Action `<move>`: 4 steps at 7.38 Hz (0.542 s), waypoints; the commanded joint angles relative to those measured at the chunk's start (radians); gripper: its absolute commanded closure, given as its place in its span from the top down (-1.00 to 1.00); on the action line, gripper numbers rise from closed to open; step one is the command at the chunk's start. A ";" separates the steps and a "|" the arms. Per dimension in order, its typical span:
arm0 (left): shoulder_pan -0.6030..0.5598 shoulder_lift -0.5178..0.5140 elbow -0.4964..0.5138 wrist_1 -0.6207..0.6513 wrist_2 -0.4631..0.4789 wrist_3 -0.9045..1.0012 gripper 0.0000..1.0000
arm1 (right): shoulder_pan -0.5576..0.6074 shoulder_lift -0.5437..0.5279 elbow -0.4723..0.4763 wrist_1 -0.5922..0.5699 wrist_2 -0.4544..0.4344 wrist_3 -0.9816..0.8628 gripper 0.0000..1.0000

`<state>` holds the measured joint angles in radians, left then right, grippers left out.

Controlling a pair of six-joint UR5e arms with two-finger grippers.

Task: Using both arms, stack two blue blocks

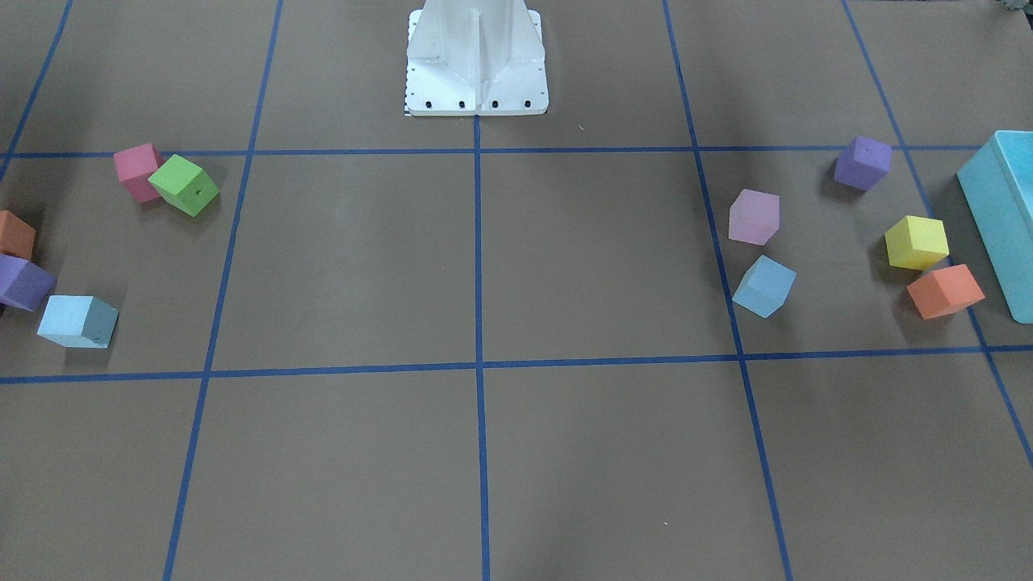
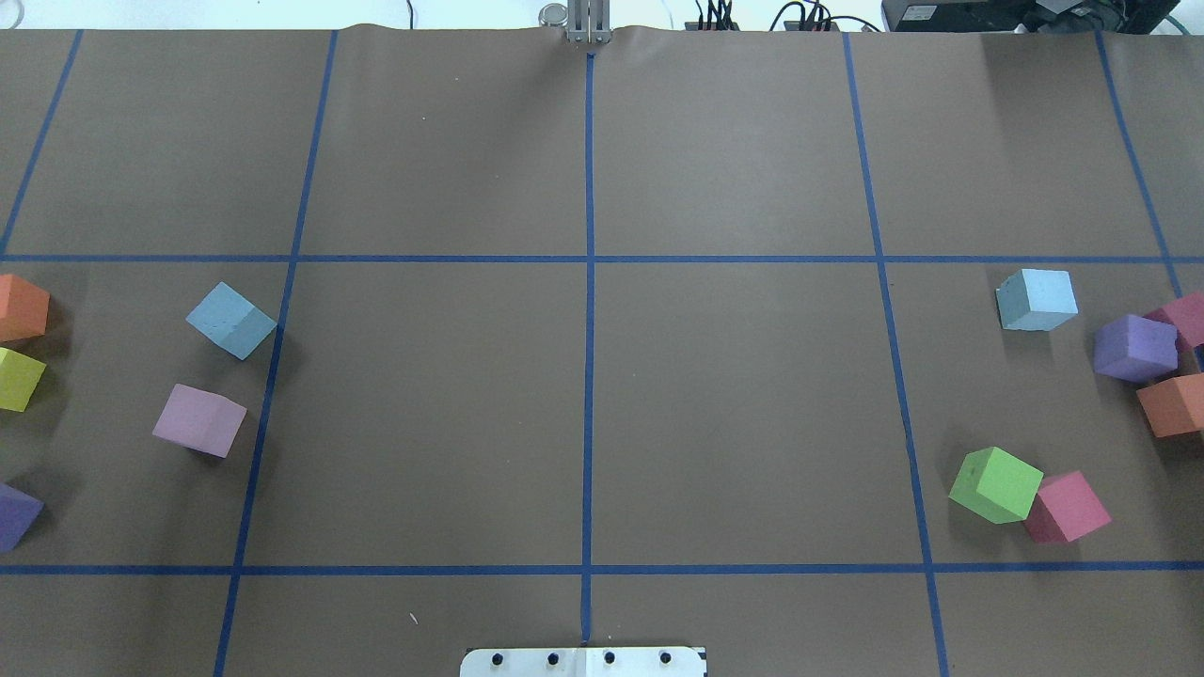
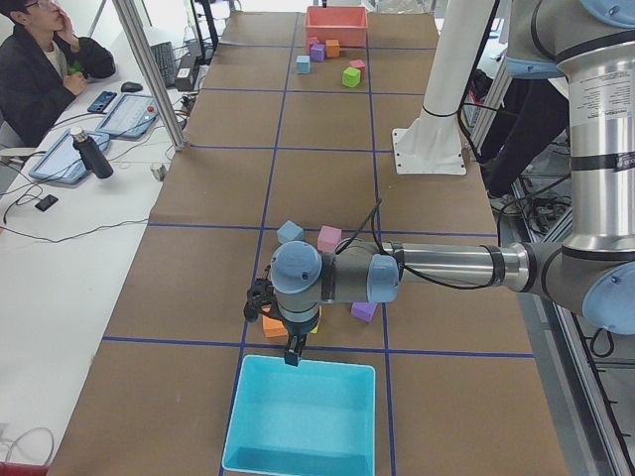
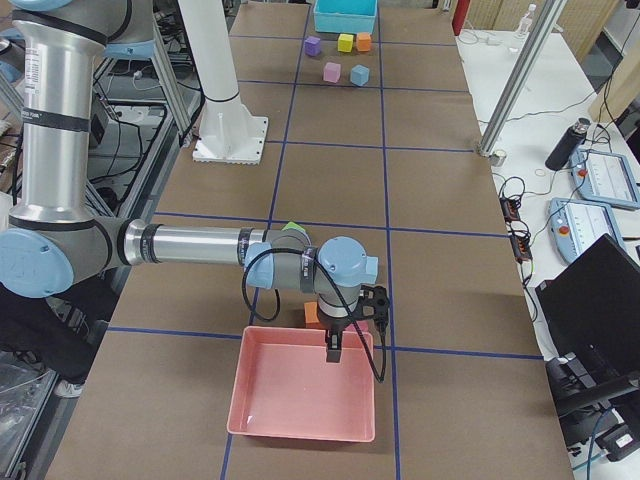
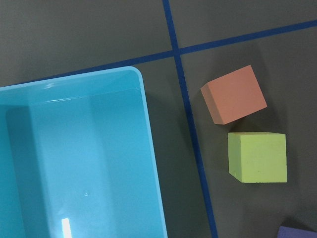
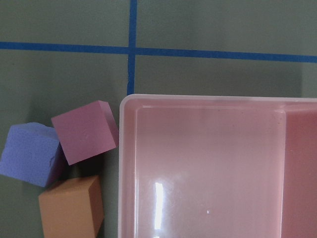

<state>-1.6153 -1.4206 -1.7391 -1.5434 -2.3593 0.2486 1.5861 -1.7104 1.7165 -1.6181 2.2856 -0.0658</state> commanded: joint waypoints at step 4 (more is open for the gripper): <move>0.000 -0.001 -0.003 0.000 0.002 0.001 0.98 | 0.000 0.006 0.046 0.012 0.014 0.004 1.00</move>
<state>-1.6156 -1.4207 -1.7427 -1.5432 -2.3578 0.2496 1.5861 -1.7070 1.7304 -1.6143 2.2916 -0.0636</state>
